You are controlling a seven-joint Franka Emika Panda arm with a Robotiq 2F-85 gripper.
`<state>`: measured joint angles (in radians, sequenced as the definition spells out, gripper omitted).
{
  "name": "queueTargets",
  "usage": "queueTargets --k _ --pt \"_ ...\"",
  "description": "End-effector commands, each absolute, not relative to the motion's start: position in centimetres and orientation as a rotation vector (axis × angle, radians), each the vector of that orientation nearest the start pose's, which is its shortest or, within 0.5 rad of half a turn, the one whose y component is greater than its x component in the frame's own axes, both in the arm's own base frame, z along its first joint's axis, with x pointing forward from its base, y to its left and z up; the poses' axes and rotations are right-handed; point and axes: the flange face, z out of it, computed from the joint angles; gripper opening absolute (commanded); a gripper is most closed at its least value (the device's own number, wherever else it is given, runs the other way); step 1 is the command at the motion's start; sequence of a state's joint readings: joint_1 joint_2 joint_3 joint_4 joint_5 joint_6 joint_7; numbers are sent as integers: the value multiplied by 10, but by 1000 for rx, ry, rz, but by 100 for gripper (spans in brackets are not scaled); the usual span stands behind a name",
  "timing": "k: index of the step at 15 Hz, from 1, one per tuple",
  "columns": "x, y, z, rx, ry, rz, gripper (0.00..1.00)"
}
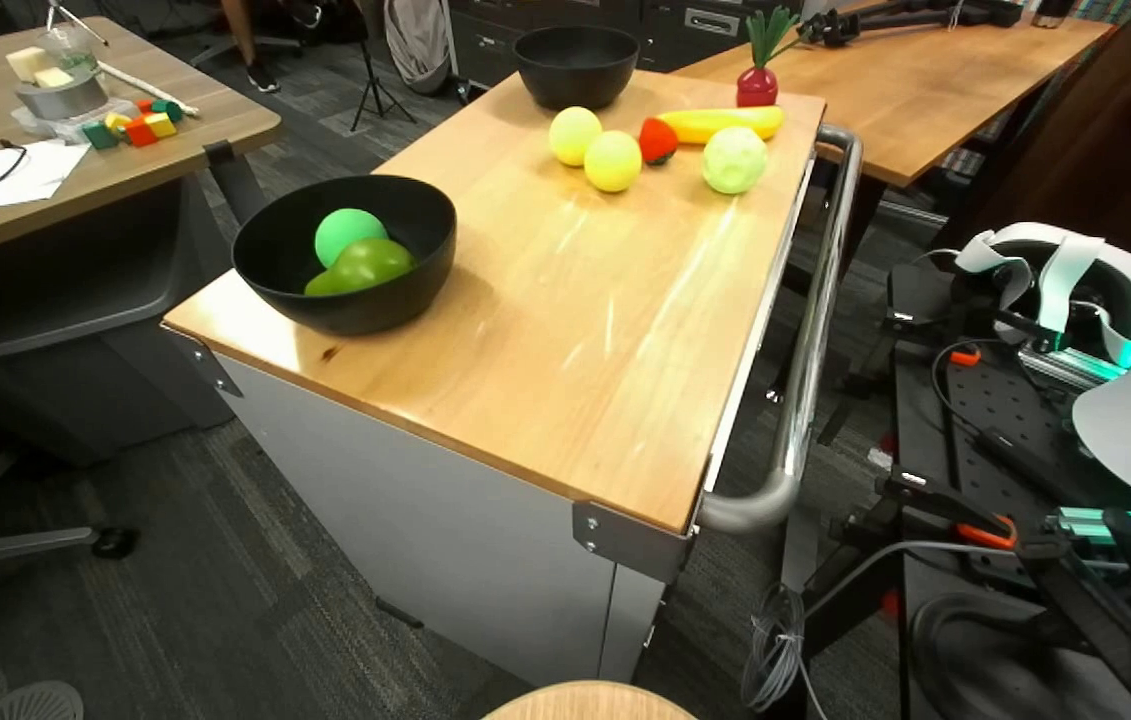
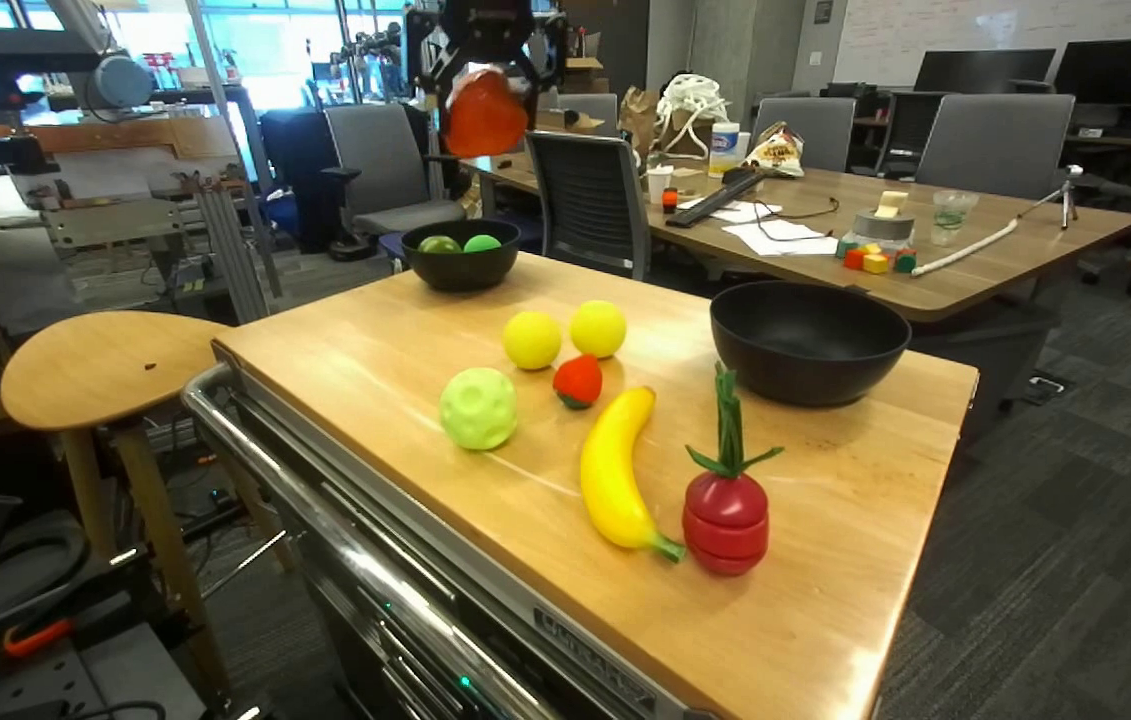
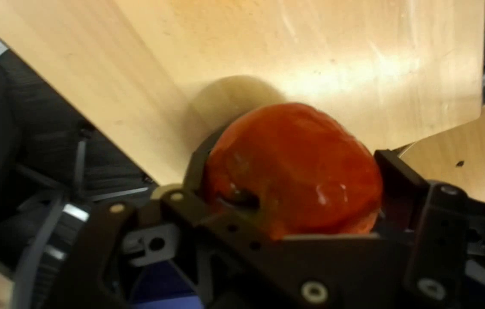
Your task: Put the fruits in the bowls
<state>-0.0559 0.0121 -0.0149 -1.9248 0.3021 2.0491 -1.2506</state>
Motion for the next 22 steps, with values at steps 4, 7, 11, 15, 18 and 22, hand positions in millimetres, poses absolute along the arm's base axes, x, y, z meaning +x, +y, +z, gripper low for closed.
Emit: queueTargets --k 4,7,11,15,18,22 --pt "628 -184 538 -2813 -1030 -613 67" --pt "649 -254 523 -2949 -801 -618 67" --pt "668 -308 470 -3027 -439 -555 67" --pt "680 -329 416 -2989 -84 -444 67" --pt "692 -326 389 -2956 62 -410 67" --pt "704 -308 370 -2976 159 -320 67"
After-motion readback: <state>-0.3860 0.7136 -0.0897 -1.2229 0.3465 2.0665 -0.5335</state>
